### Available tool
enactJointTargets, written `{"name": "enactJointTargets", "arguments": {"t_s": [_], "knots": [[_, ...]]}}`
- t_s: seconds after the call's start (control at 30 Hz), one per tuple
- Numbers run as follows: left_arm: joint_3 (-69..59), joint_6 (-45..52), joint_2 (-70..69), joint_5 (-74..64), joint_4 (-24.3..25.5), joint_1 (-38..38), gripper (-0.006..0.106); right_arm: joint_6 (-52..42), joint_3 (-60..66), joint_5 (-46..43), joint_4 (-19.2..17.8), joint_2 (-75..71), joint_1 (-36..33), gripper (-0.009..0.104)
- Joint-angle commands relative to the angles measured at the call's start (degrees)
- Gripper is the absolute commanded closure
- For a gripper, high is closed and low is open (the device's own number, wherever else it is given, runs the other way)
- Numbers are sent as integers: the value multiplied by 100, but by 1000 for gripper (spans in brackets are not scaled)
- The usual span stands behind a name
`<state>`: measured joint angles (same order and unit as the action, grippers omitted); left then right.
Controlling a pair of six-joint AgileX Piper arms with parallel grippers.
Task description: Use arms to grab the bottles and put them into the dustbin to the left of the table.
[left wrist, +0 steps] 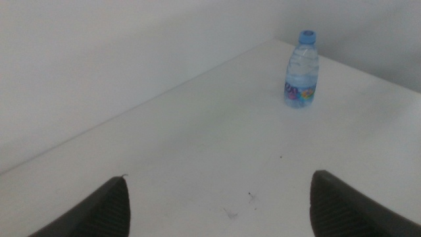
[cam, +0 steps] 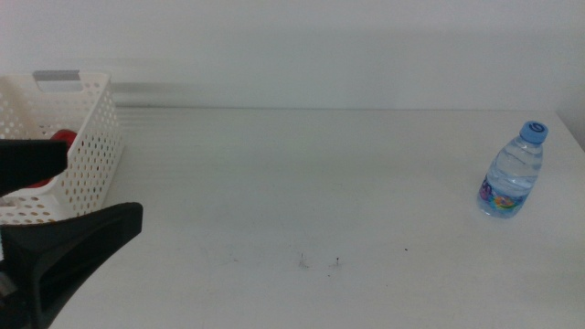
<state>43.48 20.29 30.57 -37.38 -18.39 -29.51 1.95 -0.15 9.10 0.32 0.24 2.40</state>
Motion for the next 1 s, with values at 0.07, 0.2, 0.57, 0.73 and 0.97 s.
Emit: {"name": "enactJointTargets", "arguments": {"t_s": [0.07,0.2,0.57,0.73,0.97], "knots": [[-17,-89,-60,152,-32,-22,7,-25,15,-46,-32,-24,49,2],[-17,-89,-60,163,-32,-22,7,-25,15,-46,-32,-24,49,2],[-17,-90,-60,201,-21,-22,7,-150,15,-690,-311,-24,49,2],[-17,-89,-60,201,-10,-22,7,-195,15,-910,-323,380,49,2],[-17,-89,-60,201,-10,-22,7,-195,15,-2502,-461,2341,49,2]]}}
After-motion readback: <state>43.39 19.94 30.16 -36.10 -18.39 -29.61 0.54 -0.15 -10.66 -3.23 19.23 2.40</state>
